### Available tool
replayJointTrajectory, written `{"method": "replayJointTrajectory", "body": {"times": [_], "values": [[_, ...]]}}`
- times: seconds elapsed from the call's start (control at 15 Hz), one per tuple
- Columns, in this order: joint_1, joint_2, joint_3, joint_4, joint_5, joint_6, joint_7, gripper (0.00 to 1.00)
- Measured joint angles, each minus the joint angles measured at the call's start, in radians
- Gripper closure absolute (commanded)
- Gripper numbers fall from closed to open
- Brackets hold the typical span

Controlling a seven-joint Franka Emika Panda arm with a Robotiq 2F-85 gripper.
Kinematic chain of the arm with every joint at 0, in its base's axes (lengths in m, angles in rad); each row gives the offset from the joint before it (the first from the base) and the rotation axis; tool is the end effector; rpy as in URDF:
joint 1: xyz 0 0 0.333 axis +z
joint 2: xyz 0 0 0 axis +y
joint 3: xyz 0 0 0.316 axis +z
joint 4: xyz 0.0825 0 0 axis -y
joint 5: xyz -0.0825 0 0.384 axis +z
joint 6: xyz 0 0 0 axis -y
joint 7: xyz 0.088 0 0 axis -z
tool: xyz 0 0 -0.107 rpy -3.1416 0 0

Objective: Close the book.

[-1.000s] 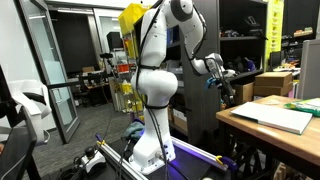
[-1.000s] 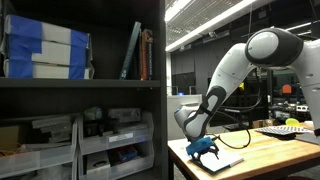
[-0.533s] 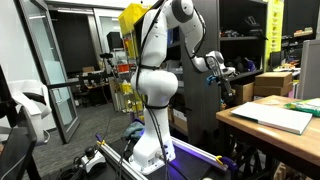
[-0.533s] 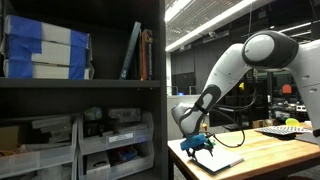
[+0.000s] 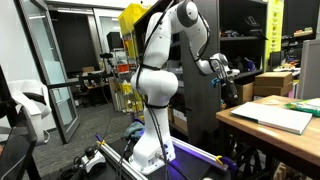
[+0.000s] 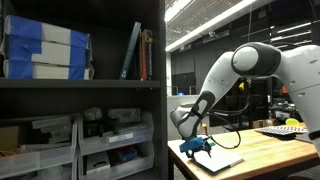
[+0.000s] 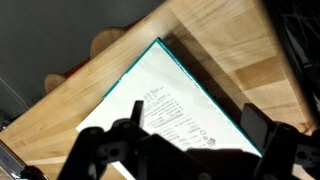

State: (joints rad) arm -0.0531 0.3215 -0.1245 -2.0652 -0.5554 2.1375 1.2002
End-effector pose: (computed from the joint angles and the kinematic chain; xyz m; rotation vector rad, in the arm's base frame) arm 0.5525 -0.1213 0.2649 2.2867 -1.2685 0.0194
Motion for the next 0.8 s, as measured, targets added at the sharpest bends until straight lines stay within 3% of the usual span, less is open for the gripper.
{"method": "replayJointTrajectory", "body": {"times": [0.27, 0.53, 0.8], "values": [[0.004, 0.045, -0.021, 0.033, -0.009, -0.006, -0.018, 0.00], [0.020, 0.067, -0.060, 0.046, -0.126, -0.011, -0.011, 0.00], [0.020, 0.070, -0.070, 0.049, -0.167, -0.018, -0.014, 0.00]]}}
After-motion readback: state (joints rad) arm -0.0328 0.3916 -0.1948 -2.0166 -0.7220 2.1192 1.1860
